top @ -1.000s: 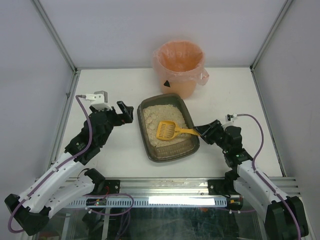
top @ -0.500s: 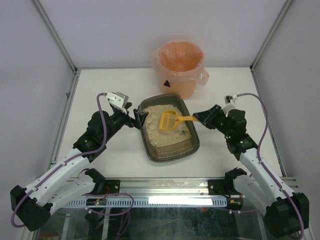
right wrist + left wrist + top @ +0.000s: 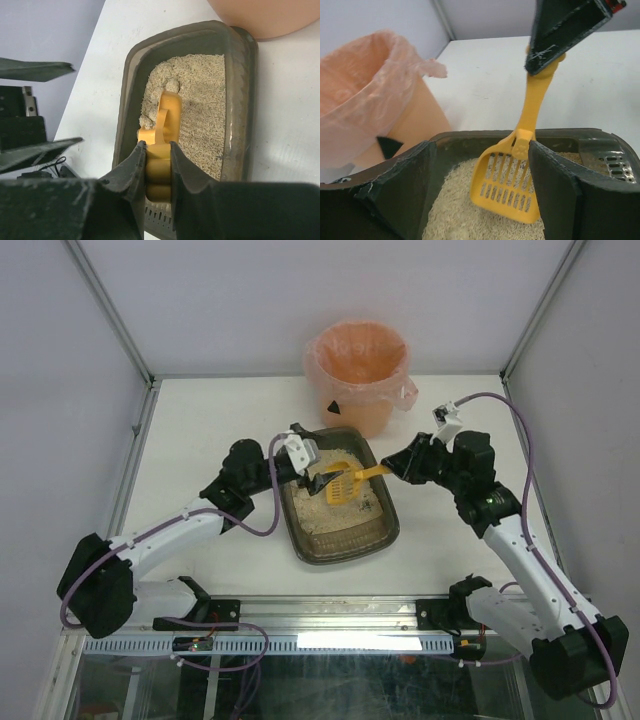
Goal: Clean the litter box
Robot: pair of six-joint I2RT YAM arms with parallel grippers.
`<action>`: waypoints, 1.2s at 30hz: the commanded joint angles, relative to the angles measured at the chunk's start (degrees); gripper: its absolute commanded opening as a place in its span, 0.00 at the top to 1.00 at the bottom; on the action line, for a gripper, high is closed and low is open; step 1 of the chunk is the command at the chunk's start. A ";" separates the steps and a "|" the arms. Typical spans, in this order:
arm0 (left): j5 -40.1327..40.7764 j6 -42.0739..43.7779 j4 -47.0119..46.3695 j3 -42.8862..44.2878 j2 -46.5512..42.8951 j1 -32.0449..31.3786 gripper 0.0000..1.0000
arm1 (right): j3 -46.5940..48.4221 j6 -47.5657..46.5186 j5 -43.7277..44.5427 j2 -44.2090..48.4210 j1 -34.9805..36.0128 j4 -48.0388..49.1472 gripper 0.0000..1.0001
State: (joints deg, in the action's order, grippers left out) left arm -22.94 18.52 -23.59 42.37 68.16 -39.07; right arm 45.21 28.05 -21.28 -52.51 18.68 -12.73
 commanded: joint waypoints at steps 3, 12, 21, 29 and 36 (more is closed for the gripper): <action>-5.99 8.28 -6.12 6.83 7.67 -5.57 0.25 | 5.50 -4.07 1.15 0.29 3.42 -1.68 1.00; -3.40 7.40 -6.20 8.55 13.24 -8.63 0.27 | 8.65 -3.49 1.96 0.39 5.50 -1.84 1.00; 2.44 7.64 -6.16 6.65 13.32 -9.15 0.52 | 10.43 -2.36 -0.08 0.49 5.77 -2.04 1.00; 1.15 5.80 -6.12 8.35 14.78 -9.62 0.98 | 8.88 -0.72 1.64 -0.28 6.00 1.85 0.81; 0.17 3.66 -8.44 7.71 14.13 -9.73 1.00 | 5.20 3.52 2.64 -1.20 6.36 7.99 0.46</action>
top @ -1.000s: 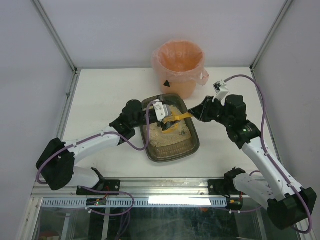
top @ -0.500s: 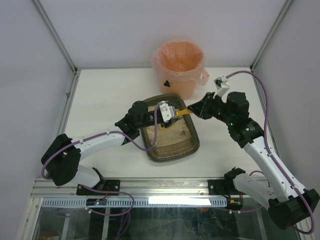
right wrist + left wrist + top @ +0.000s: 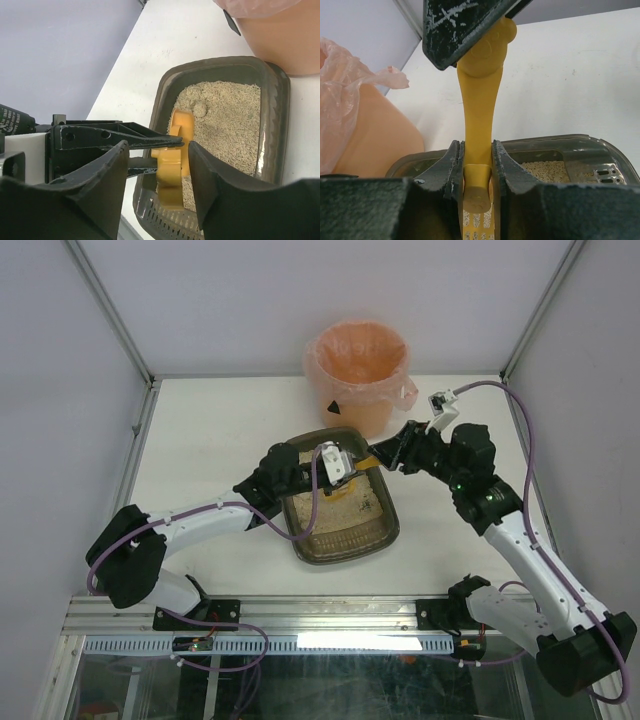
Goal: Clean the litter box
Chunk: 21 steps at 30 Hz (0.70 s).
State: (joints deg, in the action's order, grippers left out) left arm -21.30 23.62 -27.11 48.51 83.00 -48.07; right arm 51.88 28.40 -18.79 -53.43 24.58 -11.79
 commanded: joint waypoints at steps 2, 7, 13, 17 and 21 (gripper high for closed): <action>-1.63 -1.76 -4.97 1.63 -0.67 -0.72 1.00 | -2.22 4.03 0.30 -0.74 0.75 7.87 0.45; -1.89 -2.81 -6.28 1.25 -0.69 -0.75 1.00 | -3.33 4.42 1.19 -1.62 1.17 8.26 0.46; -2.01 -3.03 -6.38 0.86 -2.50 -0.71 1.00 | -3.76 5.06 0.74 -2.03 1.50 9.52 0.70; -1.31 -3.53 -6.44 0.22 -2.73 -0.72 0.96 | -3.56 4.60 0.98 -1.99 1.81 9.44 0.90; 2.08 -6.82 -6.68 -0.58 -3.73 -0.75 0.40 | -3.09 2.96 2.49 -1.88 2.07 8.17 1.00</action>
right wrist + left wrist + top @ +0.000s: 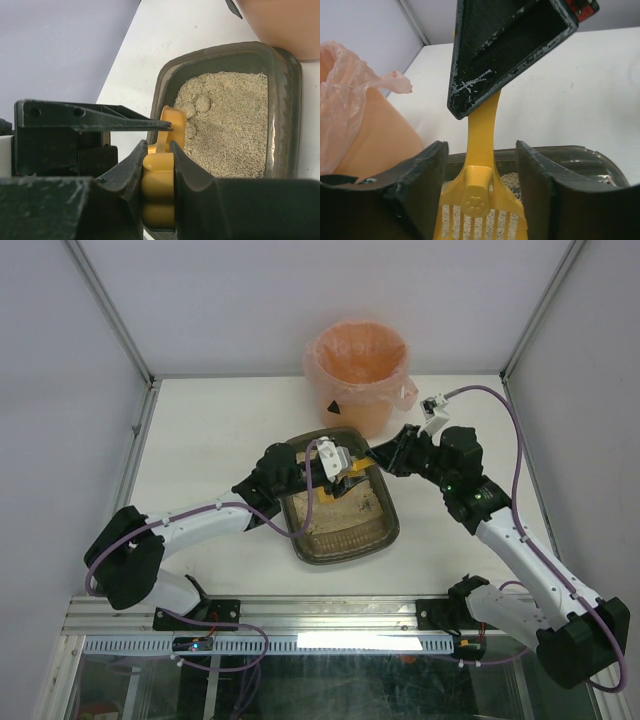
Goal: Clean the litter box
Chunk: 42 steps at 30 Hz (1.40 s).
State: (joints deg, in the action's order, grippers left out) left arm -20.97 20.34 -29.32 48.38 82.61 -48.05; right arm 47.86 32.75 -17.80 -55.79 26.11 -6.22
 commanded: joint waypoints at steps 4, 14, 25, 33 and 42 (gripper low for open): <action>8.58 -10.78 -6.12 -4.41 -8.01 -0.76 0.29 | 1.81 -3.81 5.76 0.90 0.72 0.98 1.00; 38.56 -32.23 11.36 -16.83 -31.15 -0.65 0.24 | 5.49 -6.39 9.42 -3.11 1.19 -1.84 1.00; 46.89 -53.07 38.82 -14.04 -33.01 5.71 0.28 | 16.13 -11.02 25.40 -14.50 8.09 -8.01 1.00; 37.31 -54.51 38.15 -12.74 -27.24 11.08 0.31 | 27.50 -16.39 39.81 -20.94 14.32 -21.22 1.00; 32.81 -51.74 36.00 -11.64 -23.10 11.05 0.38 | 29.80 -15.84 43.74 -25.32 16.49 -28.79 1.00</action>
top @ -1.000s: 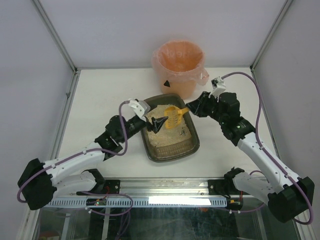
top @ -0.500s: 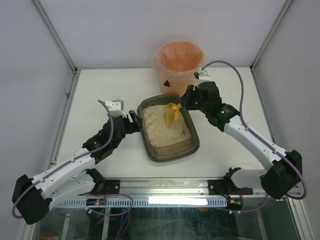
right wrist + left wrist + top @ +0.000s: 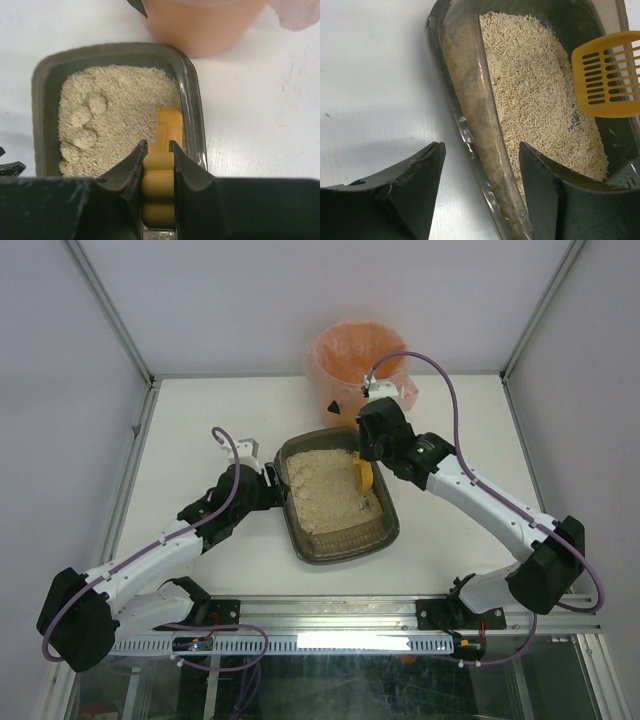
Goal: Clean the litter box
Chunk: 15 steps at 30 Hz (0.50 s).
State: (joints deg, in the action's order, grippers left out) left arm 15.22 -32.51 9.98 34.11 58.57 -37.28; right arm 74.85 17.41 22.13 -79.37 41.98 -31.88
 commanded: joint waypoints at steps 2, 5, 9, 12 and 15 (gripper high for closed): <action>-3.96 1.74 -3.70 2.64 1.46 0.28 0.39 | 2.14 0.69 2.63 -2.43 0.63 -3.10 1.00; -4.66 2.63 -3.95 3.02 2.49 0.28 0.42 | -0.06 2.97 -0.66 -2.71 0.64 -0.64 1.00; -5.54 3.69 -4.08 3.49 3.66 0.32 0.46 | -2.50 6.76 -4.61 -2.86 0.59 2.98 1.00; -5.85 4.32 -4.15 3.86 4.17 0.28 0.47 | -5.33 9.57 -7.78 -1.56 0.50 7.88 1.00; -6.04 4.58 -4.25 4.11 4.51 0.28 0.49 | -6.65 11.56 -11.12 -0.99 0.26 11.22 1.00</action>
State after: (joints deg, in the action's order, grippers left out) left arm 11.11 -29.76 8.99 35.24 63.00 -37.28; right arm 70.59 22.61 18.72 -81.60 42.17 -27.70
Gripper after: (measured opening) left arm 0.523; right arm 0.228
